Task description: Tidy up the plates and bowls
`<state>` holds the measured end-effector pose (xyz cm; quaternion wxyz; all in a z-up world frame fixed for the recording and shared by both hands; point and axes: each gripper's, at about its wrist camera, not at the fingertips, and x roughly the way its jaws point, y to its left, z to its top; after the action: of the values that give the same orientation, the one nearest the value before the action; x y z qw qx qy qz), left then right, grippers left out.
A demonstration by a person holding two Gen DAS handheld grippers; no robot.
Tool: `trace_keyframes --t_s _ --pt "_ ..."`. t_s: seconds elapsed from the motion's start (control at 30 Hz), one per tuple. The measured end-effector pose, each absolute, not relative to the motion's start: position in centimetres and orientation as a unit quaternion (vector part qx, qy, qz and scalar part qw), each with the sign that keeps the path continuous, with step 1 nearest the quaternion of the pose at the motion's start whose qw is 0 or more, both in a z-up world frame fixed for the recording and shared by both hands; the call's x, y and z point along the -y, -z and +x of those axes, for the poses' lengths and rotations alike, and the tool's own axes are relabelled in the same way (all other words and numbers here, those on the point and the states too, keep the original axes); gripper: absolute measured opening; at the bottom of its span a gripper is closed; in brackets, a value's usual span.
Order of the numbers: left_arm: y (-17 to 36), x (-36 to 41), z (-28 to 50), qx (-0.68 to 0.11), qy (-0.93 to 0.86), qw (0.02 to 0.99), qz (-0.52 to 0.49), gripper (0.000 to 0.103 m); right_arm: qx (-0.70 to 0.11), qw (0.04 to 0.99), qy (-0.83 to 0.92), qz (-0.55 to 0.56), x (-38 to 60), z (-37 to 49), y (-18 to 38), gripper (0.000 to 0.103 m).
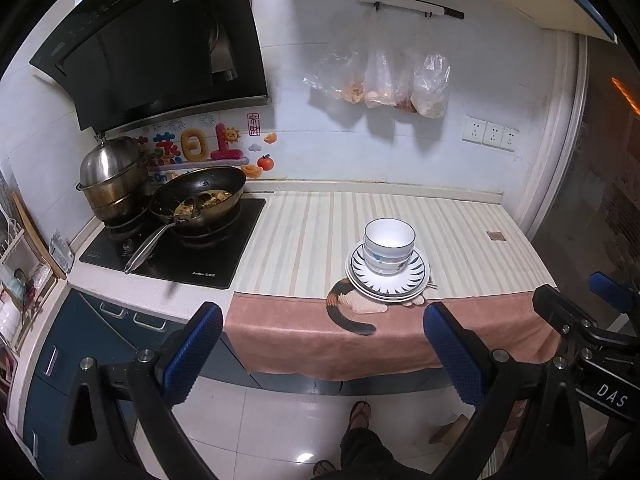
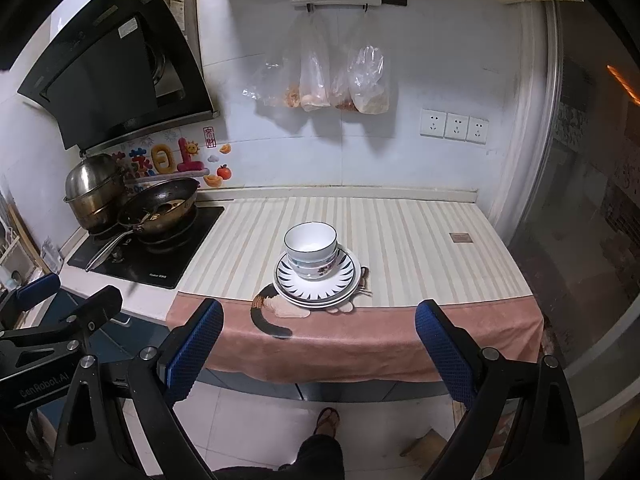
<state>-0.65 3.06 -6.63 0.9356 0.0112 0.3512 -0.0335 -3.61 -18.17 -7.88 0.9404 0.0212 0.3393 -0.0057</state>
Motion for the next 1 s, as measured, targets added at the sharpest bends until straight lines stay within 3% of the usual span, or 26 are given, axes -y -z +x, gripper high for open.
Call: trace_keyframes --t_s 1.0 --pt "6.36 -2.67 -0.3 -0.355 0.031 0.934 0.003 0.103 -0.336 0.942 0.014 0.017 18.56 -3.13 7.76 0.099"
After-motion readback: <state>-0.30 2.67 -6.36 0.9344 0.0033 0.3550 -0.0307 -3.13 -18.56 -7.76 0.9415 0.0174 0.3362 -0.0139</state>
